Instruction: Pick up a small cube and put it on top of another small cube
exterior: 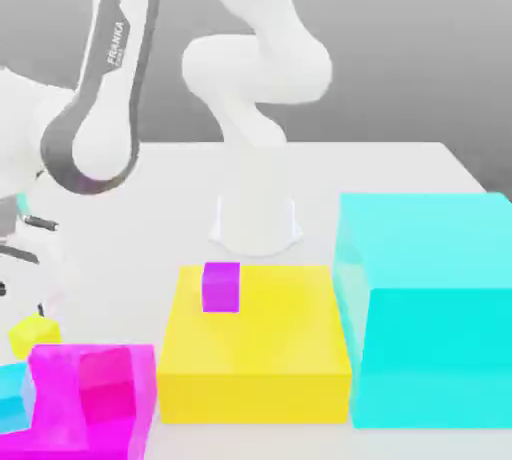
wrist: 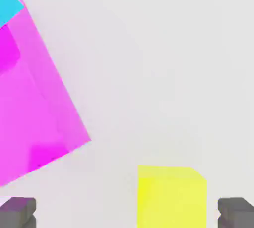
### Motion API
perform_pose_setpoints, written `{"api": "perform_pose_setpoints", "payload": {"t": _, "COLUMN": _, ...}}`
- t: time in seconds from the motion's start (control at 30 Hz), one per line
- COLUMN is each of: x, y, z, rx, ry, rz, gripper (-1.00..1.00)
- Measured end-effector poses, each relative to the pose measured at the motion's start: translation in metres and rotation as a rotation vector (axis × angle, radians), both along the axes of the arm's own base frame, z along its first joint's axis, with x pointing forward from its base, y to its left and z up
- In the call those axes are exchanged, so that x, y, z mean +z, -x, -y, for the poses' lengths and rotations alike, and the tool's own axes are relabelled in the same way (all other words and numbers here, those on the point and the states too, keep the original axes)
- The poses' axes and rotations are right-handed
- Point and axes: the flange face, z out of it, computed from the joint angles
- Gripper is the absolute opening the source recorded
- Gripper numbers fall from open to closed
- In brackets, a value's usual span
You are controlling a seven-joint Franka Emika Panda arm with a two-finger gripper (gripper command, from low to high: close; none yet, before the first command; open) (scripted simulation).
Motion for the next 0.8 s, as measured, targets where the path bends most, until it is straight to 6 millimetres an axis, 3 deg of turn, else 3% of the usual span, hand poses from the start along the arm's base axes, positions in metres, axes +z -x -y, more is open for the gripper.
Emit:
{"api": "perform_pose_setpoints", "payload": {"t": 0.13, "x": -0.042, "y": 0.003, "z": 0.002, "rx": -0.003, "ry": 0.001, "rz": -0.008, "gripper": 0.0}}
{"api": "perform_pose_setpoints", "payload": {"t": 0.17, "x": -0.052, "y": 0.004, "z": 0.001, "rx": -0.004, "ry": 0.0, "rz": -0.009, "gripper": -1.0}}
{"api": "perform_pose_setpoints", "payload": {"t": 0.37, "x": -0.057, "y": 0.005, "z": 0.001, "rx": -0.006, "ry": -0.003, "rz": -0.009, "gripper": -1.0}}
{"api": "perform_pose_setpoints", "payload": {"t": 0.43, "x": -0.047, "y": 0.004, "z": 0.002, "rx": -0.004, "ry": 0.0, "rz": -0.009, "gripper": -1.0}}
{"api": "perform_pose_setpoints", "payload": {"t": 0.6, "x": 0.001, "y": 0.004, "z": 0.001, "rx": -0.005, "ry": -0.002, "rz": -0.008, "gripper": -1.0}}
{"api": "perform_pose_setpoints", "payload": {"t": 0.8, "x": 0.059, "y": -0.084, "z": -0.013, "rx": -0.008, "ry": -0.022, "rz": 0.005, "gripper": -1.0}}
